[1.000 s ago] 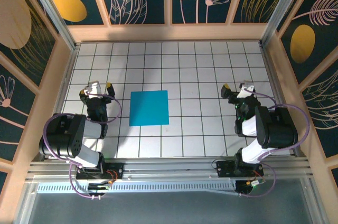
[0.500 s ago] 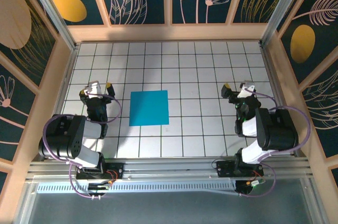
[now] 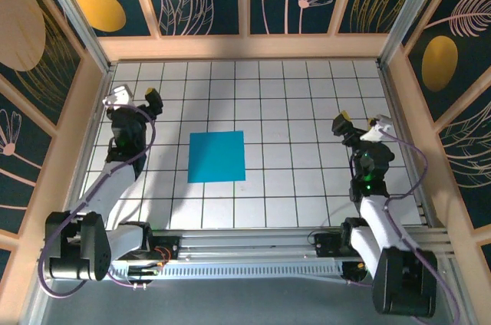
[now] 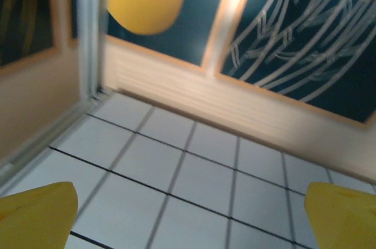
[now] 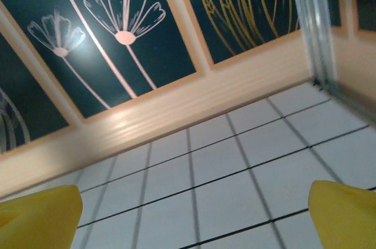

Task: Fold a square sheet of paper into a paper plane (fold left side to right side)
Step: Move the square sheet of paper to the center of the table.

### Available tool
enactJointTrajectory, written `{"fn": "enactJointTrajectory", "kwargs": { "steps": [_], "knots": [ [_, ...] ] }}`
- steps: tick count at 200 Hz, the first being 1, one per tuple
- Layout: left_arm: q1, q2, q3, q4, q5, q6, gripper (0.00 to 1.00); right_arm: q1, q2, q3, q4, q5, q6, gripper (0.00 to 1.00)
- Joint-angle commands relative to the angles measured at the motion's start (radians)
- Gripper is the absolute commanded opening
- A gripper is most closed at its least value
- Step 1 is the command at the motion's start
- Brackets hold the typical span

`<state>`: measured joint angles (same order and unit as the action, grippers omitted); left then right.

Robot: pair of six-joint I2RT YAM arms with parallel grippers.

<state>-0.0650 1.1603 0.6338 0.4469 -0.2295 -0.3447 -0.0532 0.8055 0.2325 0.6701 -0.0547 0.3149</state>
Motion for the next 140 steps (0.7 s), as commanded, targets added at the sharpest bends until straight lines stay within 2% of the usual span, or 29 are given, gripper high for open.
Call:
{"fn": "enactJointTrajectory", "kwargs": {
  "steps": [1,29,66,99,140],
  "knots": [
    [0.005,-0.002,0.077,-0.328,0.176,-0.114,0.99,-0.001,-0.083,0.047,-0.244,-0.090,0.209,0.99],
    [0.006,-0.034,0.084,-0.433,0.327,-0.179,0.99,0.002,-0.123,0.080,-0.328,-0.192,0.350,0.99],
    [0.005,-0.044,0.053,-0.535,0.500,-0.283,0.99,0.067,-0.066,0.096,-0.339,-0.314,0.473,0.99],
    [-0.002,-0.026,-0.010,-0.492,0.641,-0.373,0.99,0.226,0.041,0.144,-0.375,-0.257,0.461,0.99],
    [-0.094,0.064,0.014,-0.478,0.662,-0.375,0.99,0.384,0.223,0.199,-0.337,-0.196,0.458,0.99]
  ]
}}
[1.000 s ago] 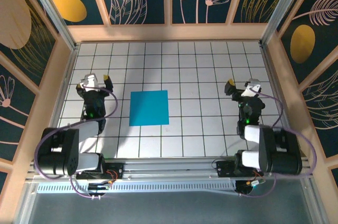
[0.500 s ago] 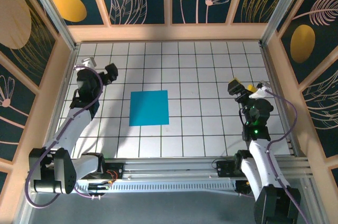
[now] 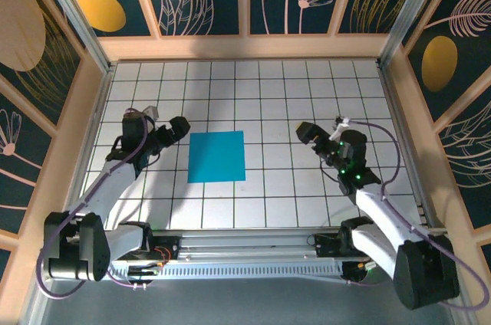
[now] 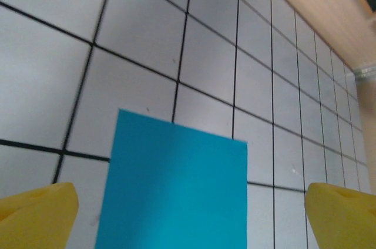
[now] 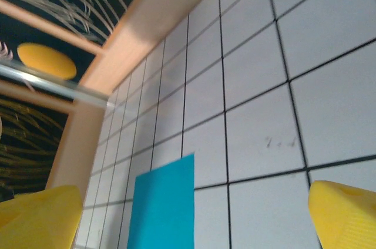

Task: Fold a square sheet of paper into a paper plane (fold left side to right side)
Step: Move the square sheet of paper to the center of the table.

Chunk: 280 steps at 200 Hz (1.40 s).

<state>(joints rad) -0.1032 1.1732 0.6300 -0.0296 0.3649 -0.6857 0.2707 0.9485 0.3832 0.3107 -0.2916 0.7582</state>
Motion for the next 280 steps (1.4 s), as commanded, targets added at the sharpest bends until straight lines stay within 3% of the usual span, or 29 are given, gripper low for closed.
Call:
{"fn": "enactJointTrajectory", "kwargs": {
  "steps": [1,39,91,146,280],
  "knots": [
    [-0.060,0.054,0.019,-0.001,0.067,-0.034,0.99,0.063,0.084,0.050,0.023,0.042,0.014,0.99],
    [-0.142,0.158,0.041,0.062,0.106,-0.074,0.99,0.134,0.229,0.123,0.008,0.061,0.000,0.99],
    [-0.233,0.270,0.068,0.087,0.156,-0.104,0.99,0.170,0.307,0.177,-0.081,0.119,-0.023,0.99],
    [-0.322,0.386,0.112,0.150,0.145,-0.189,0.99,0.170,0.314,0.188,-0.136,0.153,-0.026,0.99],
    [-0.441,0.601,0.191,0.189,0.136,-0.282,0.99,0.168,0.294,0.204,-0.204,0.206,-0.057,0.99]
  ]
}}
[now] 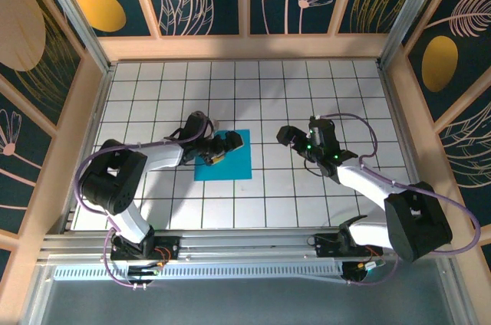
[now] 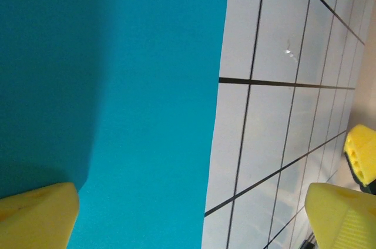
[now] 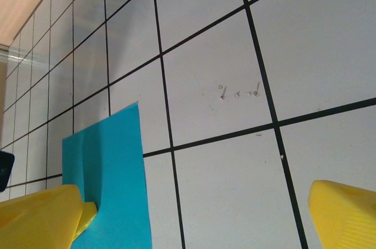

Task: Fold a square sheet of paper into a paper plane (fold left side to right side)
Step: Move the square sheet of paper to the center of the table.

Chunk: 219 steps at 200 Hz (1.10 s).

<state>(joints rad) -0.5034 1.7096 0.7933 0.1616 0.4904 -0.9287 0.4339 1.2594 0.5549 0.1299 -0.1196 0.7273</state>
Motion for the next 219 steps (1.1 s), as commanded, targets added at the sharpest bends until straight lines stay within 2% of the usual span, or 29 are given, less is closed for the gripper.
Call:
{"fn": "enactJointTrajectory", "kwargs": {
  "steps": [1,65,100,144,219],
  "knots": [
    [-0.042,0.067,0.028,-0.001,0.011,-0.041,0.99,0.006,-0.016,0.033,-0.025,0.035,-0.027,0.99],
    [-0.149,0.177,0.154,0.006,0.000,-0.126,0.99,0.005,-0.018,0.037,-0.036,0.051,-0.035,0.99],
    [-0.181,0.200,0.154,0.061,-0.016,-0.203,0.99,0.005,-0.018,0.043,-0.054,0.057,-0.042,0.99],
    [-0.195,0.200,0.150,0.084,-0.036,-0.250,0.99,0.003,-0.017,0.050,-0.062,0.061,-0.048,0.99],
    [-0.194,0.159,0.174,0.052,-0.051,-0.213,0.99,0.004,0.005,0.079,-0.087,0.066,-0.067,0.99]
  ]
}}
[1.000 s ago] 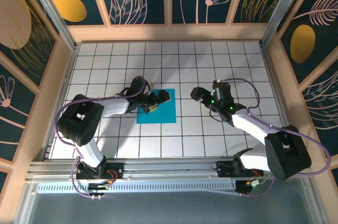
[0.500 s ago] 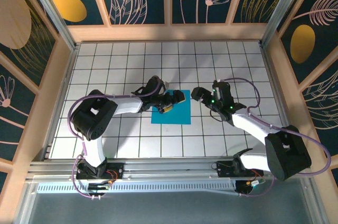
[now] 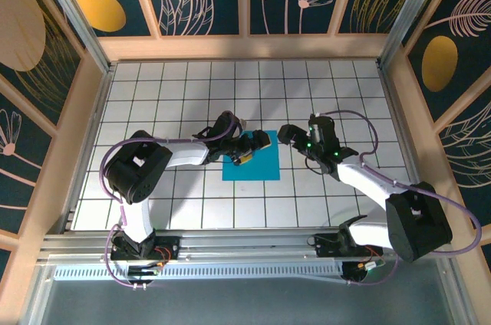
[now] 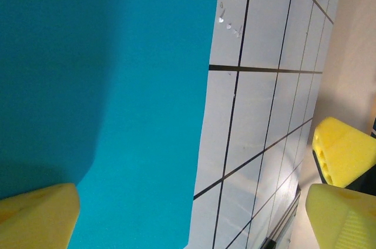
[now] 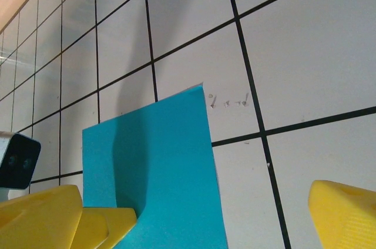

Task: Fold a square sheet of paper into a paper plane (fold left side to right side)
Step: Move the square sheet of paper to the center of the table.

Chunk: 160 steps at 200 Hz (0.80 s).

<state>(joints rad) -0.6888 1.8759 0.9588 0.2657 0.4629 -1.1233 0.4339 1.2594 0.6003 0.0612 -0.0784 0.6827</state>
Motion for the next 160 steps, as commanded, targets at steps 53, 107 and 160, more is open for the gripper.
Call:
{"fn": "enactJointTrajectory", "kwargs": {
  "steps": [53,107,160],
  "knots": [
    [-0.008,-0.052,0.044,-0.056,-0.036,-0.012,0.99,0.004,0.045,0.087,-0.028,0.026,-0.036,0.99],
    [0.011,-0.155,0.076,-0.134,-0.111,0.050,0.99,0.004,0.104,0.179,-0.093,0.023,-0.100,0.99],
    [0.120,-0.344,-0.022,-0.244,-0.198,0.136,0.99,0.008,0.225,0.334,-0.231,0.004,-0.207,0.99]
  ]
}}
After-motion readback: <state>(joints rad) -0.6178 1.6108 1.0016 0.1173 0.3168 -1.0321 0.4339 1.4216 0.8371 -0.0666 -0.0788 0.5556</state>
